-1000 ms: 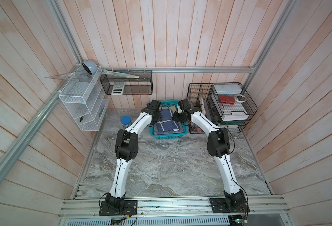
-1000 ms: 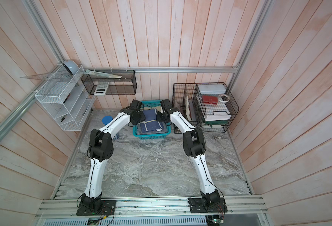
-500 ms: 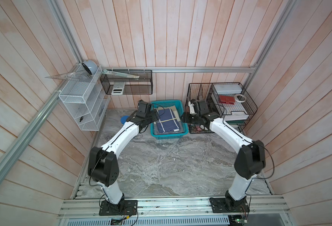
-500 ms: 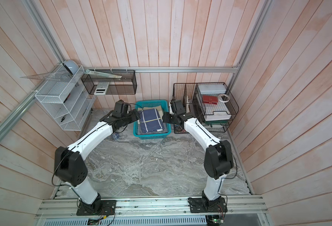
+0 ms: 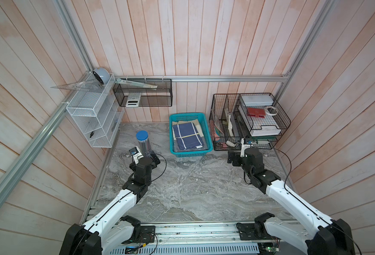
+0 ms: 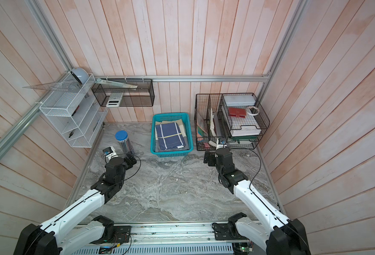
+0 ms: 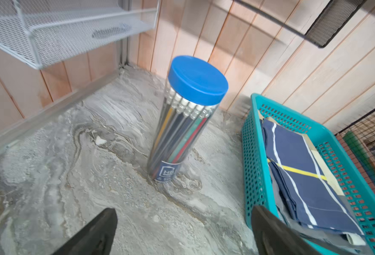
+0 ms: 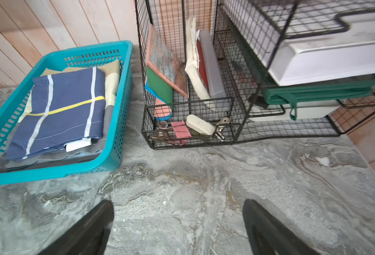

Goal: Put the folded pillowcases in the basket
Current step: Reset both arms

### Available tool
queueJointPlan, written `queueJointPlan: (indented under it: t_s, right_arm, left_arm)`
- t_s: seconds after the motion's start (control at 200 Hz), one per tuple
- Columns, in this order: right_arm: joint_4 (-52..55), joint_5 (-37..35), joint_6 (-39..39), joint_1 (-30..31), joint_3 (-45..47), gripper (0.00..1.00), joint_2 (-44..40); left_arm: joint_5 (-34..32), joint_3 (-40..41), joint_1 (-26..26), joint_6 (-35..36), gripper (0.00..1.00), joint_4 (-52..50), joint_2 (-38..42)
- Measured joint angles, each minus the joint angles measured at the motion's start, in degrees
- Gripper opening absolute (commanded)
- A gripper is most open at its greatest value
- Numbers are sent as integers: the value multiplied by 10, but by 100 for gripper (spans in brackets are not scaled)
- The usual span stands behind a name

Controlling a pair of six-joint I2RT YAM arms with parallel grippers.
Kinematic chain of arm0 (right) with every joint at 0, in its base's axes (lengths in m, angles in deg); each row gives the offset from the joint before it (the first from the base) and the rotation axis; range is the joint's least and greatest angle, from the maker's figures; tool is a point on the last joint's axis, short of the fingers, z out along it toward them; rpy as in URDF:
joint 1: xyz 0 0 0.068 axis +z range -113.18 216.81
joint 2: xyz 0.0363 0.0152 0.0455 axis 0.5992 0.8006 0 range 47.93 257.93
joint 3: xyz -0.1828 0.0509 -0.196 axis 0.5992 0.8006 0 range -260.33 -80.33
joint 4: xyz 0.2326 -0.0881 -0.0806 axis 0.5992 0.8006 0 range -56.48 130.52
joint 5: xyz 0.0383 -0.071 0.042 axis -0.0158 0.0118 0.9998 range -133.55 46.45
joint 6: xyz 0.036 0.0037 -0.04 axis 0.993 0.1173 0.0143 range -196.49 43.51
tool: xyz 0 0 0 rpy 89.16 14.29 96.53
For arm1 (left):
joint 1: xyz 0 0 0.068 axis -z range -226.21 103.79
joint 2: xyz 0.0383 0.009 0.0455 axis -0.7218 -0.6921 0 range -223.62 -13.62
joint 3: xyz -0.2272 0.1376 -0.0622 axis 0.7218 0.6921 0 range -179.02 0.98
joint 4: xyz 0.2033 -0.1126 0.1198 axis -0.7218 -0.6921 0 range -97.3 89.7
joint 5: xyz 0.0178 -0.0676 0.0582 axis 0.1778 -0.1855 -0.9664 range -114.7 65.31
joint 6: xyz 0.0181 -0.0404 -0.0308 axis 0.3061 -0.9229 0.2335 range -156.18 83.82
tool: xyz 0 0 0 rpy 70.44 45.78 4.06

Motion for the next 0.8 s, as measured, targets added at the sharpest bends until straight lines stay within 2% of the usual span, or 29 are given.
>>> queueJointPlan:
  t_s: [0.15,0.255,0.42,0.59,0.8]
  right_arm:
    - [-86,-75,-27,-1,97,98,-53]
    - [-97,-125,-36,-10,110,98,-37]
    - [-121,-181,-40,-30,109,98,13]
    - [-141,-214,-43,-55,105,98,66]
    - [-219,-229,-63,-89,105,98,170]
  left_arm:
    - [-56,90,-1,70,100,127,29]
    - [-96,119,-5,117,100,180,26]
    - [-101,123,-16,202,100,257,-4]
    - [-72,114,-50,242,100,294,-94]
    - [10,113,-104,263,100,351,-190]
